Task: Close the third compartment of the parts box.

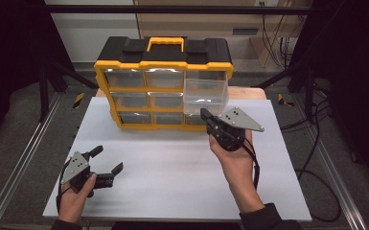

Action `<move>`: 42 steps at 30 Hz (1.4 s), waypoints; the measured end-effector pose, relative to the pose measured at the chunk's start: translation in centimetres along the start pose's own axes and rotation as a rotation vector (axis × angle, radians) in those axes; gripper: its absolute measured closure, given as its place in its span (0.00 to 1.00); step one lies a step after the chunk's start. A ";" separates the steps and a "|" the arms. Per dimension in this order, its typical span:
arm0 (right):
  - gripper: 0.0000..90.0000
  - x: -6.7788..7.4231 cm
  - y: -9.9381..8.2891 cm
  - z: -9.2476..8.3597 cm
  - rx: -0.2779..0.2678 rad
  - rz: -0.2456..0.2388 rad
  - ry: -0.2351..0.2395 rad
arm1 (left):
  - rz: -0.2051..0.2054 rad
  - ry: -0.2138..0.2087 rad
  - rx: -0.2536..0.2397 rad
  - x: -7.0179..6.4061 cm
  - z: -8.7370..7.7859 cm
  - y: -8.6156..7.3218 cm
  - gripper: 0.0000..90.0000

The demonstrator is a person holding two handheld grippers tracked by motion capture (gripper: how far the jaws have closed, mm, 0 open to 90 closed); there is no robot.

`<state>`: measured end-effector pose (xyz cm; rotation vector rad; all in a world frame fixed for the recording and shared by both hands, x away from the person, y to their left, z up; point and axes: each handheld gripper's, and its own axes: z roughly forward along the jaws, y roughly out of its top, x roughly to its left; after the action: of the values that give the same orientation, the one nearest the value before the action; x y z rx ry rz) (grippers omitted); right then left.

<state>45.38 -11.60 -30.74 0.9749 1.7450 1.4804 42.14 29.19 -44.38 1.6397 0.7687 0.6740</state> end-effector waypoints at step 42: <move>1.00 -1.2 0.2 1.4 0.016 0.011 -0.033 | 0.003 -0.004 -0.007 0.1 0.0 0.1 0.02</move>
<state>47.15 -11.88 -30.74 1.0132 1.7337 1.4512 42.21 29.26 -44.30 1.6352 0.7606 0.6750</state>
